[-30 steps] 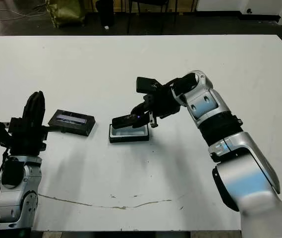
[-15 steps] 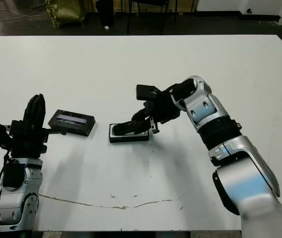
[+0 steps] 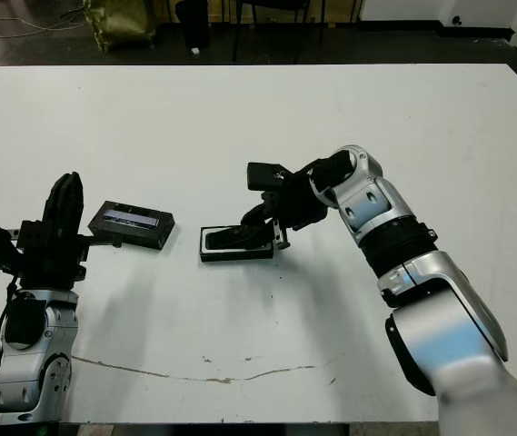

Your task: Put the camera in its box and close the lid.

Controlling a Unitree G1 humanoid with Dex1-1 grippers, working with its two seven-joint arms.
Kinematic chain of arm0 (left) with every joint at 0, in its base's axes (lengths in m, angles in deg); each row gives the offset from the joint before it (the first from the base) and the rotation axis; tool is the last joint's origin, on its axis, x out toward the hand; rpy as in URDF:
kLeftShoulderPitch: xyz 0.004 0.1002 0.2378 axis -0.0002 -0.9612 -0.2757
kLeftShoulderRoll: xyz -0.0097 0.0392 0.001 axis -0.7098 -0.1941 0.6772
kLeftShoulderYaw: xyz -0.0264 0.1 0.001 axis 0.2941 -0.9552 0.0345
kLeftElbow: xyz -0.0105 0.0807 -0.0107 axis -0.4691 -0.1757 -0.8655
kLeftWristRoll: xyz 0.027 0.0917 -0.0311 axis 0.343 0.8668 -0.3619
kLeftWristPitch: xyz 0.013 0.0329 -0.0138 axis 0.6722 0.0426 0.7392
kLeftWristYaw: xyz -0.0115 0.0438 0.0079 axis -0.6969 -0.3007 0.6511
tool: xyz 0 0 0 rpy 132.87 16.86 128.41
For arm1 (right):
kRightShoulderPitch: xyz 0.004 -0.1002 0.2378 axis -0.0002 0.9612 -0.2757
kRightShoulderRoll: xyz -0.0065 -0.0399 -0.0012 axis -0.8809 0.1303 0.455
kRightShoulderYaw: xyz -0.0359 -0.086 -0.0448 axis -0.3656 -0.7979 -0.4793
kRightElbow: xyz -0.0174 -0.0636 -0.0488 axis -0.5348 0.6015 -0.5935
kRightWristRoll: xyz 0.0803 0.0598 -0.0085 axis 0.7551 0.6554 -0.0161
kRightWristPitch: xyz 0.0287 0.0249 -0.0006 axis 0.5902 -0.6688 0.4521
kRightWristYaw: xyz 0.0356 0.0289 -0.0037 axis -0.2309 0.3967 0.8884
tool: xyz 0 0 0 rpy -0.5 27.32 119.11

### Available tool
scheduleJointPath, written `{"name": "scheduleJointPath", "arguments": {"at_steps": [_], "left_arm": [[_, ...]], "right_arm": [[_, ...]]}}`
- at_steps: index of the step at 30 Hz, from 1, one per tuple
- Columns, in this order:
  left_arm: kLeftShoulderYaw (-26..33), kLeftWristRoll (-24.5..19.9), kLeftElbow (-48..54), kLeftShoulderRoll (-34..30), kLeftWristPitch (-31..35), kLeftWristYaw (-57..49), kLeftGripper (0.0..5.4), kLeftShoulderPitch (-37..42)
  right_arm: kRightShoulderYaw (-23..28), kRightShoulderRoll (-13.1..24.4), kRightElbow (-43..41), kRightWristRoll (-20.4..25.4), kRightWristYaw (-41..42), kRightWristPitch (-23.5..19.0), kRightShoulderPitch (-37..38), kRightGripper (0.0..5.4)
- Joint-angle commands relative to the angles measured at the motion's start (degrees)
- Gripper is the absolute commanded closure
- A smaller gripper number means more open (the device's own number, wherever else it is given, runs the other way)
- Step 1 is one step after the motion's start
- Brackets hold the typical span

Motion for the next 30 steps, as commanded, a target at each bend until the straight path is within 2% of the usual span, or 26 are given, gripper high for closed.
{"name": "scheduleJointPath", "arguments": {"at_steps": [1, 4, 13, 18, 24, 30], "left_arm": [[0.21, 0.29, -0.84, 0.10, 0.28, -0.38, 5.40, -0.83], [0.18, 0.42, -0.58, 0.22, 0.51, -0.69, 5.40, -0.95], [0.08, 0.63, -0.77, 0.34, 0.20, -0.87, 5.40, -1.08], [0.09, 0.89, -0.64, 0.54, 0.19, -1.08, 5.40, -1.25], [0.10, 1.17, -1.05, 0.38, -0.21, -0.74, 5.40, -1.23], [0.12, 0.99, -1.13, 0.61, -0.34, -0.81, 5.40, -1.16]], "right_arm": [[-0.76, -1.33, 2.11, -0.95, -0.66, 0.52, -0.02, 5.09], [-0.88, -1.89, 2.83, -1.21, -0.68, 1.18, -0.74, 5.09], [-0.70, -3.88, 3.56, -1.04, 0.13, -0.54, -2.12, 5.10], [-1.47, -4.09, 3.91, -0.68, 3.74, -0.97, -2.87, 5.10], [-0.41, -3.53, 5.48, 0.57, 6.95, 4.57, -3.58, 3.84], [-0.23, -3.88, 9.18, 0.82, 10.33, 7.95, -5.27, 2.56]]}}
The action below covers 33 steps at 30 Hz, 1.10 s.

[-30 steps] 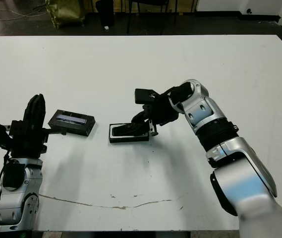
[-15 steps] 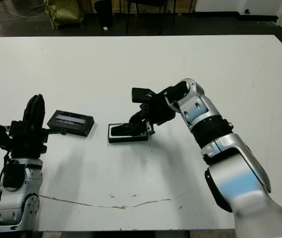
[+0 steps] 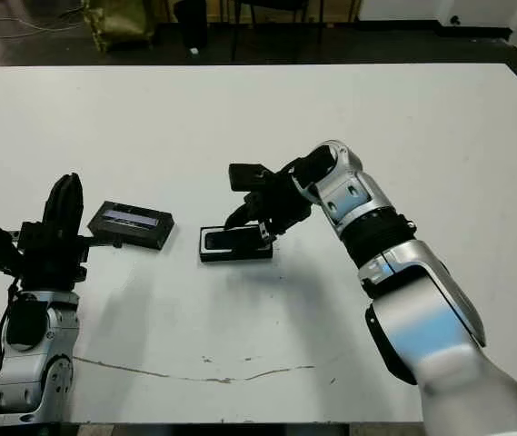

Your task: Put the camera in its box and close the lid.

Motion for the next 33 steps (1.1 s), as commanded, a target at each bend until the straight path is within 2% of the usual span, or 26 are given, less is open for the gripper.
{"name": "scheduleJointPath", "arguments": {"at_steps": [1, 5, 12, 17, 20, 24, 25, 28, 31, 33], "left_arm": [[0.08, 0.02, -1.01, 0.23, 0.03, -0.17, 5.40, -0.90], [0.08, 0.18, -1.23, 0.02, -0.21, 0.02, 5.40, -0.82], [-0.02, 0.45, -1.17, 0.10, -0.16, -0.14, 5.40, -0.90], [-0.08, 0.53, -0.95, 0.17, -0.04, -0.29, 5.40, -1.10], [-0.04, 0.43, -1.03, 0.14, -0.03, -0.21, 5.40, -1.12], [0.22, 0.07, -0.53, -0.13, 0.40, -0.08, 5.40, -1.20], [0.35, 0.04, -0.34, -0.29, 0.54, -0.07, 5.40, -1.14], [0.82, 0.42, -0.21, -1.05, 0.42, 0.04, 5.40, -0.78], [1.47, 1.02, 0.24, -2.37, 0.50, 0.27, 5.40, -0.06], [1.86, 1.96, 0.40, -3.30, 0.23, 0.24, 5.40, 0.61]], "right_arm": [[0.15, -0.19, 2.29, -0.22, 1.17, 1.78, -1.20, 2.33], [0.58, 0.13, 2.32, -0.52, 0.00, 3.60, -1.24, 1.48], [2.11, 0.87, 1.54, -0.30, -1.69, 2.22, -1.63, 0.02], [5.78, 2.26, -1.83, 2.38, -2.31, -1.93, -1.33, 0.02], [9.33, 3.76, -6.73, 5.56, -3.40, -6.17, 0.46, 0.02], [16.35, 6.84, -19.36, 10.36, -11.11, -11.50, 8.26, 0.02], [18.19, 7.61, -23.37, 11.46, -13.84, -14.03, 10.93, 0.02], [22.91, 9.17, -36.17, 13.33, -23.12, -20.95, 19.19, 0.39], [27.86, 9.69, -47.19, 14.28, -32.25, -21.92, 28.46, 1.07], [30.38, 9.19, -52.75, 14.26, -38.12, -21.01, 34.19, 1.53]]}}
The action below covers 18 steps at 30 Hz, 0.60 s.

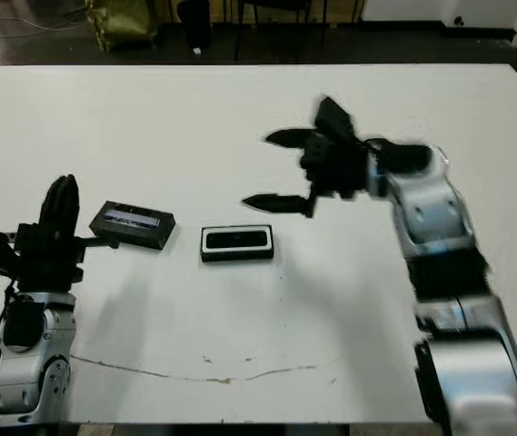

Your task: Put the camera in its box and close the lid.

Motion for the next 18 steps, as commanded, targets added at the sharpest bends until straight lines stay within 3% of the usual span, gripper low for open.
{"name": "scheduleJointPath", "arguments": {"at_steps": [1, 6, 10, 13, 17, 18], "left_arm": [[0.94, 1.43, 0.04, -2.46, 0.31, 0.17, 5.40, 0.64], [1.96, 3.02, 0.21, -5.64, -0.02, 0.84, 5.40, 2.44], [3.39, 4.46, 0.84, -9.20, 1.52, 1.03, 5.40, 4.34], [4.23, 4.66, 2.28, -11.96, 4.42, 1.54, 5.40, 5.71], [4.85, 5.38, 2.03, -18.57, 7.55, 5.05, 5.40, 9.94], [4.76, 5.65, 0.99, -20.79, 8.19, 6.64, 5.40, 11.52]], "right_arm": [[3.74, -0.49, -7.35, 0.59, -7.90, 1.22, 9.16, 1.76], [7.76, -3.32, -12.53, 4.34, -15.49, 5.21, 19.13, 2.90], [9.22, -5.78, -12.73, 5.56, -19.94, 11.95, 24.59, 3.80], [8.86, -5.87, -13.68, 4.96, -22.69, 13.58, 27.20, 4.47], [8.50, -5.69, -10.99, 5.97, -22.08, 18.80, 27.78, 5.39], [8.37, -5.62, -10.59, 6.12, -22.05, 19.63, 27.81, 5.39]]}}
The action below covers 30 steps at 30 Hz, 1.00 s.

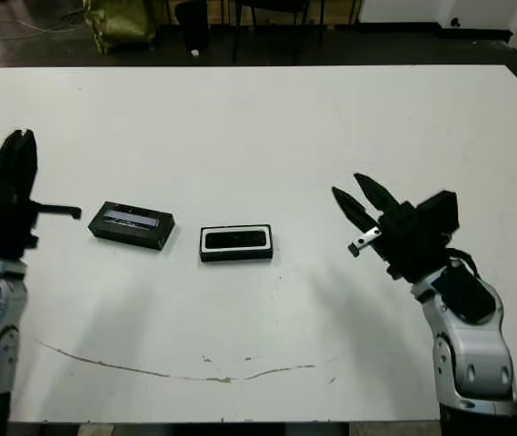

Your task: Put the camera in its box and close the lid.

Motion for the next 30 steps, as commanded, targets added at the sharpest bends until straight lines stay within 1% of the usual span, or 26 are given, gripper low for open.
{"name": "scheduleJointPath", "arguments": {"at_steps": [1, 3, 5, 7, 9, 11, 13, 16, 19, 21, 24, 27, 30], "left_arm": [[0.01, 1.12, -3.53, -7.57, 3.37, 5.44, 5.40, 5.12], [-1.41, 0.51, -9.15, -13.66, 4.47, 12.94, 5.40, 10.27], [-4.63, 0.30, -16.97, -20.06, 4.52, 23.71, 5.40, 16.45], [-9.94, 2.03, -25.28, -25.47, 6.70, 35.16, 5.40, 24.00], [-15.19, 5.14, -34.22, -27.61, 7.63, 42.99, 5.40, 31.71], [-19.30, 8.79, -43.78, -27.21, 6.38, 47.17, 5.40, 38.69], [-23.08, 13.28, -51.16, -26.39, 5.85, 48.65, 5.40, 44.21], [-29.05, 19.64, -62.40, -23.73, 7.20, 51.65, 5.40, 52.36], [-32.34, 23.67, -71.31, -20.53, 7.09, 52.29, 5.40, 57.60], [-33.88, 26.00, -74.45, -18.75, 5.02, 50.12, 5.40, 58.68], [-36.12, 29.15, -76.39, -16.89, 2.95, 47.57, 5.40, 58.96], [-37.70, 31.98, -76.16, -15.99, -1.41, 42.32, 5.40, 57.13], [-39.29, 34.66, -74.81, -15.47, -3.69, 37.86, 5.40, 54.95]], "right_arm": [[-0.40, 0.41, 2.06, 0.65, 0.09, 2.45, 0.75, 5.39], [-0.80, 0.67, 2.16, 0.83, -0.06, 2.98, 0.64, 5.39], [-1.08, 0.98, 2.33, 0.77, -0.11, 3.58, 0.55, 5.39], [-1.26, 1.00, 3.38, 1.47, 0.77, 4.95, 0.20, 5.39], [-1.48, 1.05, 4.07, 1.68, 1.11, 6.01, 0.01, 5.39], [-1.64, 1.13, 4.62, 2.45, 1.48, 6.22, -0.08, 5.39], [-1.71, 1.17, 5.06, 3.39, 1.75, 6.12, -0.11, 5.39], [-1.62, 1.57, 5.88, 4.33, 2.34, 6.08, -0.26, 5.39], [-1.49, 2.00, 6.66, 5.23, 3.12, 6.28, -0.46, 5.39], [-1.49, 2.24, 6.78, 5.68, 3.38, 6.28, -0.44, 5.39], [-1.62, 2.55, 6.41, 5.89, 3.18, 5.66, -0.28, 5.39], [-1.73, 2.58, 7.06, 6.20, 3.83, 6.11, -0.51, 5.39], [-1.91, 2.70, 6.58, 5.62, 3.13, 5.74, -0.21, 5.39]]}}
